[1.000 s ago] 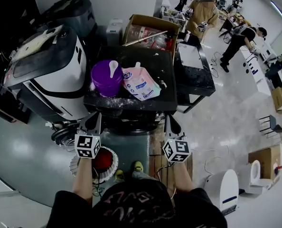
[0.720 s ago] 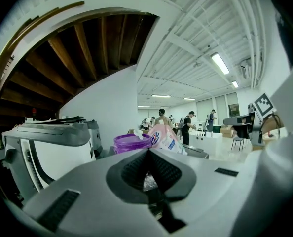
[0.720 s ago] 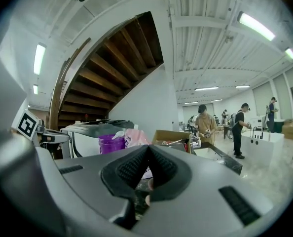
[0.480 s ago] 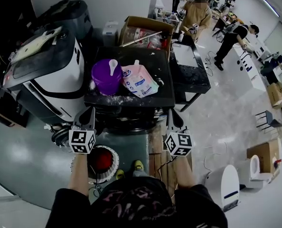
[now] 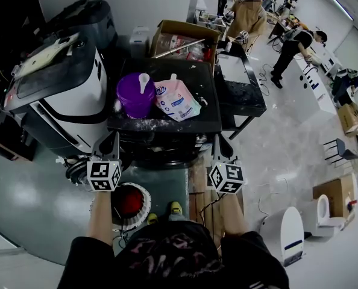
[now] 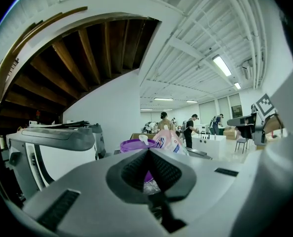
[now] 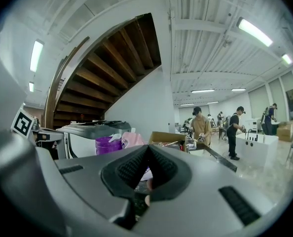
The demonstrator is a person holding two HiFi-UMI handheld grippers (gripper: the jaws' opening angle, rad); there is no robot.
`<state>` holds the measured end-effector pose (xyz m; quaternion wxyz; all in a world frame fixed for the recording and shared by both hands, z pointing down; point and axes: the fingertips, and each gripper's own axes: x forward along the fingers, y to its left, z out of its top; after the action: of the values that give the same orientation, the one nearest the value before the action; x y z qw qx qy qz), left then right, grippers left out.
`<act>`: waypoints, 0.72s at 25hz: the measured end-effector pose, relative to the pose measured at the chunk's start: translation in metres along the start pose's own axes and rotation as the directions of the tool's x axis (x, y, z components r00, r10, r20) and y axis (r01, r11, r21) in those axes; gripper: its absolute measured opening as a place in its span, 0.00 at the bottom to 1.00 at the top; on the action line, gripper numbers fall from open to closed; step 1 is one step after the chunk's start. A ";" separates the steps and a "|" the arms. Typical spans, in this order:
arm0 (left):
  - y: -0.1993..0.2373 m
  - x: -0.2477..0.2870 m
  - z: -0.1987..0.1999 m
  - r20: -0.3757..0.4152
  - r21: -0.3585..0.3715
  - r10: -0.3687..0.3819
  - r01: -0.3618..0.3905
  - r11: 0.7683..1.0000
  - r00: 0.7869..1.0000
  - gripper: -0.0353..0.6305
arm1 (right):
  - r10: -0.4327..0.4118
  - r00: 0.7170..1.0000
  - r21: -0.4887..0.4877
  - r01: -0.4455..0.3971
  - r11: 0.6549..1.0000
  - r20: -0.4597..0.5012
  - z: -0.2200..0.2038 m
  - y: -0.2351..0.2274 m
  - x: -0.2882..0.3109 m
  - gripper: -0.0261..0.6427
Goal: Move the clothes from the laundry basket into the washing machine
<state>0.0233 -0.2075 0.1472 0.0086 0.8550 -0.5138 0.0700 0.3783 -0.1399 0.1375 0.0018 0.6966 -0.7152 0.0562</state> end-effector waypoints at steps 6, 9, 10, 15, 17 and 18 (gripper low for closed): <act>-0.004 0.000 0.005 0.018 0.004 0.002 -0.002 1.000 1.000 0.07 | 0.003 1.000 -0.004 -0.003 1.000 -0.012 -0.001 0.000 0.003 0.04; -0.005 0.000 0.007 0.022 0.009 0.003 -0.004 1.000 1.000 0.07 | 0.006 1.000 -0.006 -0.006 1.000 -0.019 -0.003 0.000 0.003 0.04; -0.004 -0.001 0.007 0.024 0.008 0.004 -0.005 1.000 1.000 0.07 | 0.006 1.000 -0.005 -0.006 1.000 -0.021 -0.003 0.000 0.004 0.04; -0.002 -0.003 0.008 0.028 -0.007 0.012 -0.011 1.000 1.000 0.07 | 0.013 1.000 -0.008 -0.013 1.000 -0.021 0.001 0.000 0.006 0.04; -0.003 -0.004 0.009 0.030 -0.008 0.014 -0.013 1.000 0.999 0.07 | 0.017 1.000 -0.012 -0.017 1.000 -0.023 0.002 0.001 0.006 0.04; -0.003 -0.005 0.009 0.030 -0.010 0.015 -0.014 1.000 0.999 0.07 | 0.019 1.000 -0.013 -0.019 1.000 -0.025 0.001 0.002 0.006 0.04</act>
<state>0.0243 -0.2028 0.1379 0.0044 0.8521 -0.5204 0.0549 0.3767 -0.1456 0.1363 0.0146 0.6890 -0.7221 0.0601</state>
